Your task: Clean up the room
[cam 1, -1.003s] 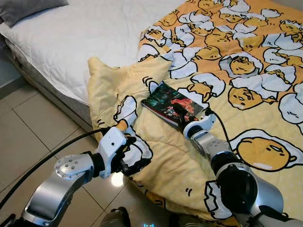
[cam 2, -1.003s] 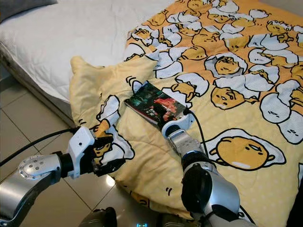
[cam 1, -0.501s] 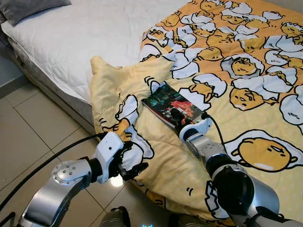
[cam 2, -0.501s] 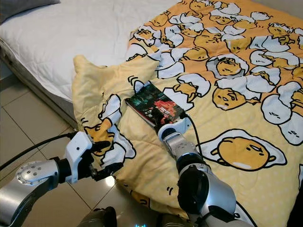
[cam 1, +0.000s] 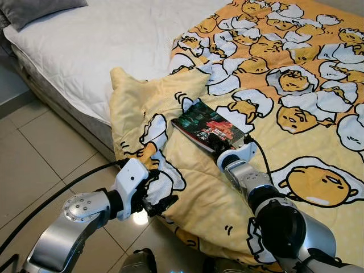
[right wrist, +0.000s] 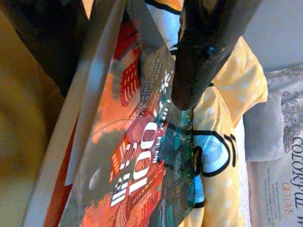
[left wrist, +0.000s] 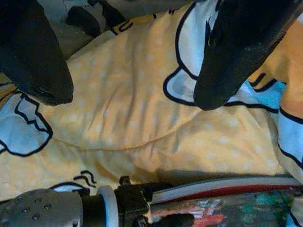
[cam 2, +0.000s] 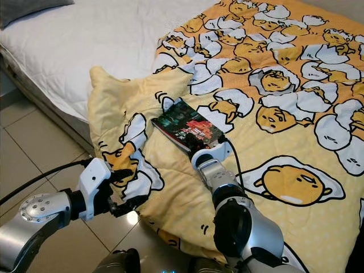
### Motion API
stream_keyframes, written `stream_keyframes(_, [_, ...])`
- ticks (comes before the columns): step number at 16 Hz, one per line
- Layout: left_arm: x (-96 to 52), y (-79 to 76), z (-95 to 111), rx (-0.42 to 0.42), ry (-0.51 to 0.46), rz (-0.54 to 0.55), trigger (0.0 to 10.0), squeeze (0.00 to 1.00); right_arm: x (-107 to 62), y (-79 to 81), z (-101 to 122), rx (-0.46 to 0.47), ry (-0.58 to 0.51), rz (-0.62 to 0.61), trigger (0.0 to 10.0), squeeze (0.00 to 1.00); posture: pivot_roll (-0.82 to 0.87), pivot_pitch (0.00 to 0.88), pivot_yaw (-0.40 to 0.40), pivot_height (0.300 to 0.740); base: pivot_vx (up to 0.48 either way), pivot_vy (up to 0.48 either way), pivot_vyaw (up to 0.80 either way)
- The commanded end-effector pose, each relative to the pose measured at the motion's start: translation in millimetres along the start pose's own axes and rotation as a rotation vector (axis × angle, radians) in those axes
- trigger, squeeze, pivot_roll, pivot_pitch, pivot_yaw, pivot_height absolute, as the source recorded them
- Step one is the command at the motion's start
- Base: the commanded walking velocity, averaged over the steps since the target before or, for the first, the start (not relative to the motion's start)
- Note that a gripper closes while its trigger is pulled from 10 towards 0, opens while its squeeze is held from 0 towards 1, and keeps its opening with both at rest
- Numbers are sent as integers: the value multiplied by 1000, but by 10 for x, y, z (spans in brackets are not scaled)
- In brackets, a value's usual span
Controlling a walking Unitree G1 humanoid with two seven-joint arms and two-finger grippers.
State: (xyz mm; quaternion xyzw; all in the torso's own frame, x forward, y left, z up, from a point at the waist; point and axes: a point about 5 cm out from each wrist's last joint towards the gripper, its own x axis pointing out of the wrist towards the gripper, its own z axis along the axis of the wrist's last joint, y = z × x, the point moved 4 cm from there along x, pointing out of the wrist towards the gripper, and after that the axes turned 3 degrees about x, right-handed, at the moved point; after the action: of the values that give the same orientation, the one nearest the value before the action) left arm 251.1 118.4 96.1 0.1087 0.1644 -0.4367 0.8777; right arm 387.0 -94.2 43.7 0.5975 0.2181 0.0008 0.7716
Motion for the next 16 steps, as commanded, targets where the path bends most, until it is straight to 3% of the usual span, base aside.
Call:
stream_keyframes(1, [-6, 20, -2, 0, -3, 14, 10000, 16, -12, -49, -12, 9, 4, -13, 0, 0, 70, 101, -13, 740, 0, 0, 0])
stream_keyframes(10, [61, 8, 19, -3, -27, 41, 10000, 20, -43, -136, 10, -35, 3, -24, 0, 0, 76, 6, 0, 740, 0, 0, 0])
stream_keyframes(14, [162, 113, 94, 9, -67, 120, 10000, 16, -41, -75, 127, -59, -18, 0, 0, 0, 56, 0, -2, 740, 0, 0, 0])
stream_keyframes(16, [187, 234, 231, 39, -129, 171, 10000, 20, -48, -6, 261, -171, -34, 34, 0, 0, 39, 0, 8, 740, 0, 0, 0])
